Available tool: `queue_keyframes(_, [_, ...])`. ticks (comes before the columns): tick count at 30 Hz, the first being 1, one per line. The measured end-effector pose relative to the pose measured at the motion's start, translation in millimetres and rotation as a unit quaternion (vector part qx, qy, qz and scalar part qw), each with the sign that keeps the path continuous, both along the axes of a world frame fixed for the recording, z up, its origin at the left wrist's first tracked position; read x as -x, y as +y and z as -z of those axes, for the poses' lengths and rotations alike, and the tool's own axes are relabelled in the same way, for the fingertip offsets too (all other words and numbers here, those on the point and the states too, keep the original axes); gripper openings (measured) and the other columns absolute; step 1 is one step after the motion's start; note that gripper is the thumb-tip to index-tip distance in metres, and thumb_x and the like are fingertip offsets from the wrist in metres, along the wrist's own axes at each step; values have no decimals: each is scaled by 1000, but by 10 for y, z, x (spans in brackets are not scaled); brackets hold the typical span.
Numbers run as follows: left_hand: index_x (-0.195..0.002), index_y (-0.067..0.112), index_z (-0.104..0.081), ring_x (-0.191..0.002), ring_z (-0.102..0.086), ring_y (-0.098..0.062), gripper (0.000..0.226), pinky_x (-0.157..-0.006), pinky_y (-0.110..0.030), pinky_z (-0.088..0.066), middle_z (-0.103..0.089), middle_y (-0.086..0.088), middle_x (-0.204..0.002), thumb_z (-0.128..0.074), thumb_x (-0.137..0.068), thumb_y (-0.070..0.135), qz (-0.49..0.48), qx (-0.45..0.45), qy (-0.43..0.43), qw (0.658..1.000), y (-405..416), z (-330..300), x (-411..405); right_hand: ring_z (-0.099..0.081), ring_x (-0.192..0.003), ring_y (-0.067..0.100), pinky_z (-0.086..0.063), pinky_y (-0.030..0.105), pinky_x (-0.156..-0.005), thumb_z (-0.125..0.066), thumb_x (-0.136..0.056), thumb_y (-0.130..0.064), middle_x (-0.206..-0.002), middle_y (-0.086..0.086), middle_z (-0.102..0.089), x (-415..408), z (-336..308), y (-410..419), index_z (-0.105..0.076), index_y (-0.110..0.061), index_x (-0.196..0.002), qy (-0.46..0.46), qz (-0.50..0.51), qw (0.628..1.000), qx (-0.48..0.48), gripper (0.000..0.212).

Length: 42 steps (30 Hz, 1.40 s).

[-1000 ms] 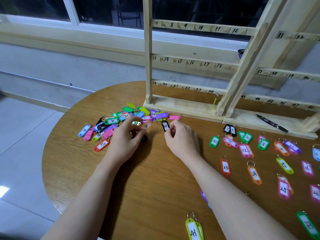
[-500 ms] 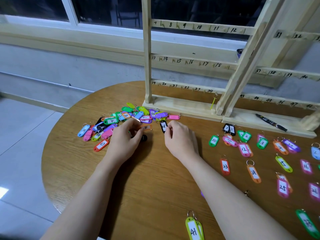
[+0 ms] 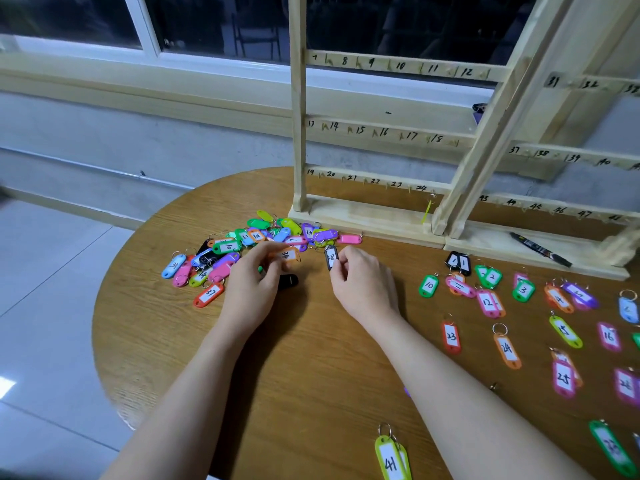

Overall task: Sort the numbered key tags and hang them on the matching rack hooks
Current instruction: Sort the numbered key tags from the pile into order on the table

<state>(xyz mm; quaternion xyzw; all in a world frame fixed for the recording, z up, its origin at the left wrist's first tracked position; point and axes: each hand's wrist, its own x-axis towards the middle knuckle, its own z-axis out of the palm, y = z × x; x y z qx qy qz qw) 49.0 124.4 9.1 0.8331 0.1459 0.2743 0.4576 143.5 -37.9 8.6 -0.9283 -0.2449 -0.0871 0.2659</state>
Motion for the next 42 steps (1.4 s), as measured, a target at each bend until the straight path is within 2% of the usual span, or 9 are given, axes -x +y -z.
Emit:
queue_keyframes(4, [-106,24,-65,-87,-70,0,18,-76,-13,-51,-74,7,-91,-56,-99,11,-19,6,6,1000,-1,5,-4,-63,-82,24,-51,36,-74,-53,-98,-33,-89,-5,-69,-6,-52,6,-61,-23,-87,42,22,999,-3,16])
queue_keyframes(11, [-98,20,-63,-79,-70,1,8,-71,-9,-49,-75,8,-82,-61,-99,12,-5,26,21,999,-155,-109,69,-69,-70,19,-57,40,-65,-64,-90,-23,-73,-3,-74,-20,-275,-117,-68,-22,-73,226,17,958,-176,18])
queue_keyframes(14, [-97,15,-63,-75,-70,-1,5,-69,-16,-51,-75,7,-80,-61,-99,11,4,45,22,999,-293,-137,82,-56,-45,5,-43,22,-48,-65,-93,-12,-60,-7,-70,27,-377,-304,-70,-8,-81,252,-10,943,-217,13])
queue_keyframes(16, [-98,13,-64,-76,-69,0,3,-68,-14,-48,-76,6,-80,-61,-99,11,8,64,12,998,-429,-168,83,-51,-41,2,-37,13,-44,-66,-94,-11,-59,-9,-70,62,-450,-483,-70,-1,-88,261,-18,937,-230,12])
queue_keyframes(20, [-102,17,-64,-82,-70,-3,6,-71,-18,-47,-76,8,-81,-60,-99,13,41,77,12,996,-777,-279,48,-56,-49,7,-38,14,-46,-67,-96,-19,-80,-1,-78,64,-625,-962,-70,-6,-87,255,-4,933,-255,16])
queue_keyframes(26, [-99,18,-64,-81,-69,1,6,-68,-14,-45,-76,6,-83,-60,-99,14,120,55,26,991,-1397,-468,-46,-60,-49,9,-39,17,-44,-65,-97,-11,-64,4,-72,137,-846,-1924,-67,-7,-79,217,67,930,-291,19])
queue_keyframes(33, [-95,19,-62,-78,-70,-4,3,-67,-28,-51,-77,8,-80,-62,-98,18,193,33,94,976,-2029,-524,-128,-57,-48,8,-39,19,-47,-66,-95,-14,-72,3,-76,385,-790,-2976,-64,-8,-77,185,150,933,-270,19])
queue_keyframes(37, [-86,14,-61,-75,-71,-20,12,-73,-36,-53,-77,4,-79,-61,-98,14,248,52,118,960,-2338,-548,-114,-56,-51,14,-40,17,-43,-63,-96,-11,-69,3,-75,633,-785,-3381,-65,-3,-79,189,181,917,-301,18])
queue_keyframes(42, [-84,12,-66,-72,-67,-9,14,-75,-33,-50,-76,3,-78,-65,-96,19,288,34,113,950,-2681,-575,-85,-58,-54,12,-41,15,-48,-63,-96,-13,-72,5,-74,990,-718,-3710,-65,-6,-78,194,182,917,-299,20])
